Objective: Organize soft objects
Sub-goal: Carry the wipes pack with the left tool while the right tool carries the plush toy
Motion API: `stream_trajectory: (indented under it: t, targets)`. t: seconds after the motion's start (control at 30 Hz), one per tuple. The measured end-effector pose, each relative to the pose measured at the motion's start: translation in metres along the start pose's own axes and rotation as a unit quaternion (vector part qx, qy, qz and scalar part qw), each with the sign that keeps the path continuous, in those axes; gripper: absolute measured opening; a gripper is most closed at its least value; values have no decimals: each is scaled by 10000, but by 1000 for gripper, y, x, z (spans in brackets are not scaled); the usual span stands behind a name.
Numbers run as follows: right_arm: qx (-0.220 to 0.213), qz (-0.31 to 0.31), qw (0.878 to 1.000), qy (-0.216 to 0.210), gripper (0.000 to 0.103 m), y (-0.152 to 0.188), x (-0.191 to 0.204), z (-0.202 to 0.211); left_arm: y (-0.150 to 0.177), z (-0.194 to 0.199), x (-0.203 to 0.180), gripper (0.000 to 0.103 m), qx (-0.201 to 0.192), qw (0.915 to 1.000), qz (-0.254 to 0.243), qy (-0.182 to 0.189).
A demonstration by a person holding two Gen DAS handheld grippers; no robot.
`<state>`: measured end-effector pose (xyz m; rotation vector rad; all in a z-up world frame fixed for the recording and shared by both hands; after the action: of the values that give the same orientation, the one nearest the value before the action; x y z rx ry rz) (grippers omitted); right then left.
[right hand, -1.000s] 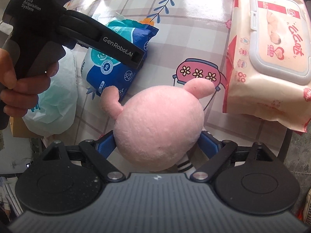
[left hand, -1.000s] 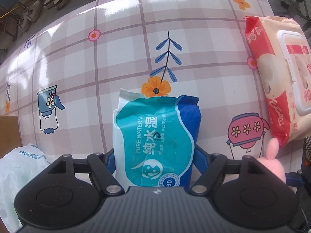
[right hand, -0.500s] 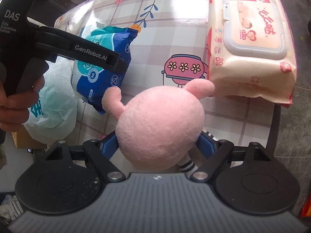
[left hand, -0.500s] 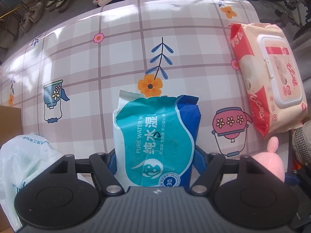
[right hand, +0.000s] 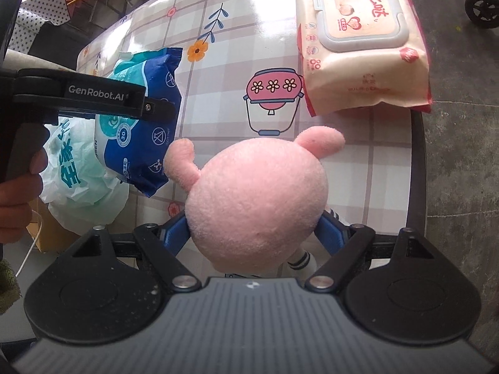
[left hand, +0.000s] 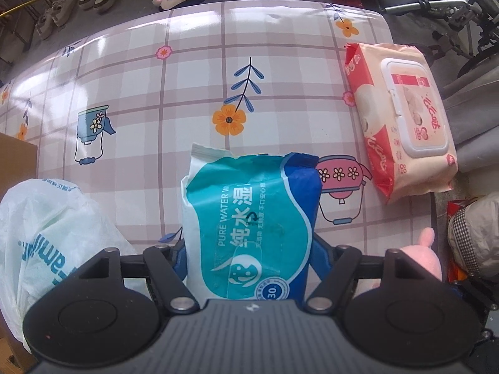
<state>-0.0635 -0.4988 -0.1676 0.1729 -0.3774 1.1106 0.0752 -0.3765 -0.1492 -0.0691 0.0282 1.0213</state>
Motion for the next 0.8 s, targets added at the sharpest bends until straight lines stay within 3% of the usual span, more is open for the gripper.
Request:
stream_trajectory:
  t: [0.37, 0.8]
  targets:
    - [-282, -194, 9994, 2, 83, -4, 6, 20, 16, 32, 13, 72, -311, 9993, 91, 174]
    - [-971, 261, 9949, -71, 83, -55, 93, 59, -2, 111, 98, 72, -1101, 9924, 543, 108]
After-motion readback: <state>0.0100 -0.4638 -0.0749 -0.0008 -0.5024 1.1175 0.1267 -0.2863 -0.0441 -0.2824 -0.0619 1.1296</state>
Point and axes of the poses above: each gripper's, at about its wrist camera, not at the fingertips, and z roughly against the way its jaws point, x to its left, y to its underside, the point moved 7 cm from there along -z, roughly the way its jaws point, and after that the axes turned 2 degrees about x, right-handed, at the moved point
